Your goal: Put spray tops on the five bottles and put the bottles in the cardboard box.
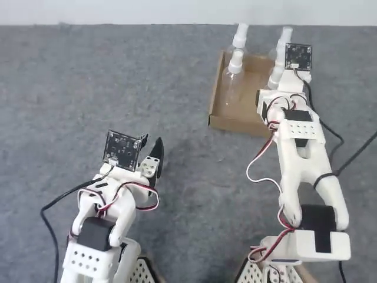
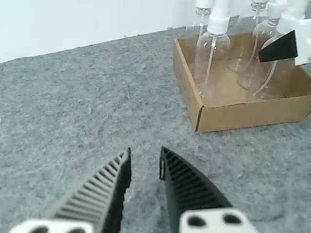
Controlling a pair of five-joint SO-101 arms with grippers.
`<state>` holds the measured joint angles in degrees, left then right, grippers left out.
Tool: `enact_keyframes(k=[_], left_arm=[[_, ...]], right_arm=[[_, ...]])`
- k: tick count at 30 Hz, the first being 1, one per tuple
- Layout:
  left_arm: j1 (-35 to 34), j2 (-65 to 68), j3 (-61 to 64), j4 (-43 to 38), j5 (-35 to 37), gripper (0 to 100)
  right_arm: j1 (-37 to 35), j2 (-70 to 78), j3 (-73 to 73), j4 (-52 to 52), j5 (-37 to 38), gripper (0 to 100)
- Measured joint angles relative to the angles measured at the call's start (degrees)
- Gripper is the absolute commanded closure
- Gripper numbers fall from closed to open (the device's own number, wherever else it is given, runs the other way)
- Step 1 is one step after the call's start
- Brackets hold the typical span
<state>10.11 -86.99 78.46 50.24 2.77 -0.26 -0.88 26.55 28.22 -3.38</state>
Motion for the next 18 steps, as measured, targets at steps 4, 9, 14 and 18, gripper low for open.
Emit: enact_keyframes(k=[4,9,14,18], left_arm=[[0.0,0.0,0.0,0.0,0.0,92],[0.0,0.0,0.0,0.0,0.0,92],[0.0,0.0,1.1,0.0,0.0,92],[0.0,0.0,1.1,0.0,0.0,92]], right_arm=[[0.0,0.0,0.0,0.1,0.0,99.1],[-0.3,0.0,0.0,0.1,2.2,99.1],[-0.4,0.0,0.0,0.1,3.2,99.1],[-0.4,0.0,0.0,0.2,3.3,91.2]])
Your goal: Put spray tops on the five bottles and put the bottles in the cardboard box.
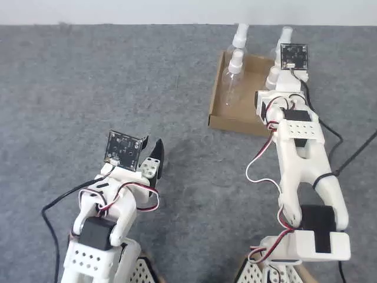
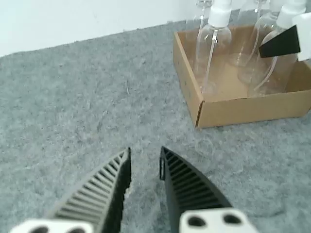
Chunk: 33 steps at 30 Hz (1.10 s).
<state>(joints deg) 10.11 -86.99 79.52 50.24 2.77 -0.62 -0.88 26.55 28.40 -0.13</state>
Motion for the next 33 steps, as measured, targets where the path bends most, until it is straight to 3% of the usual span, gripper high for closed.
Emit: enact_keyframes(k=[5,9,24,33], left_arm=[[0.0,0.0,0.0,0.0,0.0,92],[0.0,0.0,0.0,0.0,0.0,92],[0.0,0.0,0.0,0.0,0.0,92],[0.0,0.0,0.0,0.0,0.0,92]], right_arm=[[-0.1,0.0,-0.1,0.2,0.2,78.2],[0.4,0.4,0.9,1.1,0.4,74.7],[0.1,-0.7,1.1,1.8,0.3,73.8],[0.1,-15.1,-3.6,17.8,0.3,74.1]])
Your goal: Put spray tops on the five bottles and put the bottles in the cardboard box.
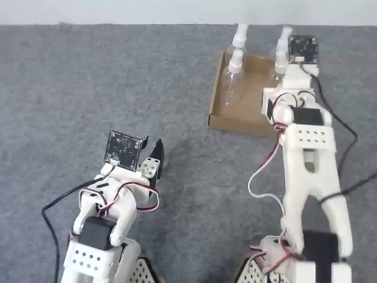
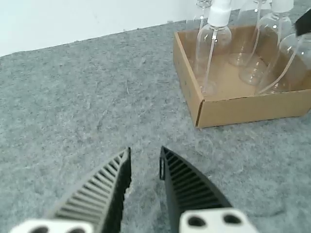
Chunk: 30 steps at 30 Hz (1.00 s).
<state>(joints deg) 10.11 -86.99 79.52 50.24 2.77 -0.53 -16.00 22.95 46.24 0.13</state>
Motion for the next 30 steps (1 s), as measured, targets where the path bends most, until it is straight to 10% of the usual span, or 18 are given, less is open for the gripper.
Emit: enact_keyframes(k=[13,30], left_arm=[[-6.1,0.0,0.0,0.0,0.0,92],[-16.1,0.0,4.6,0.0,0.0,92]], right_arm=[[0.1,-15.7,0.7,23.9,0.0,74.6],[-0.1,-41.2,41.6,17.3,12.8,96.9]])
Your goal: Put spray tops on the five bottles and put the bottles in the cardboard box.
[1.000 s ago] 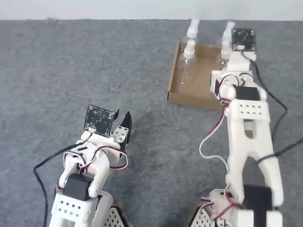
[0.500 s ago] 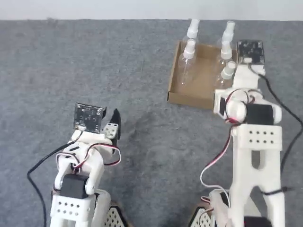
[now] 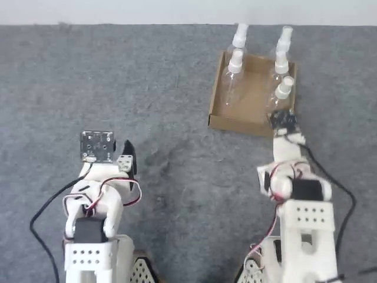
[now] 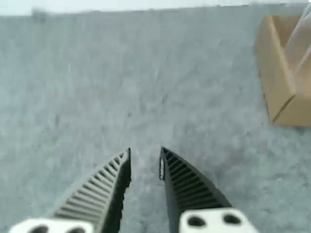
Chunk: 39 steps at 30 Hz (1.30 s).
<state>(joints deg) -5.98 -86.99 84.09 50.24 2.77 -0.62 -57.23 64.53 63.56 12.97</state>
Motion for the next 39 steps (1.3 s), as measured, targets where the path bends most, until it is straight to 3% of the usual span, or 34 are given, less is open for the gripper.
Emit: enact_keyframes(k=[16,21,26,36,39], left_arm=[[0.1,0.0,0.9,0.0,0.0,92],[-2.3,0.0,2.0,0.0,5.0,92],[-5.9,0.0,4.0,-3.7,6.4,92],[-6.0,0.1,13.4,-15.4,6.3,92],[-6.2,0.1,13.5,-15.6,6.3,92]], right_arm=[[0.0,-32.7,24.3,0.0,0.5,96.9],[0.3,-45.5,30.4,0.0,0.7,96.9],[0.1,-45.5,30.6,0.0,0.7,97.1],[0.1,-45.5,30.6,0.0,0.7,97.3],[0.1,-45.5,30.6,0.0,0.7,97.3]])
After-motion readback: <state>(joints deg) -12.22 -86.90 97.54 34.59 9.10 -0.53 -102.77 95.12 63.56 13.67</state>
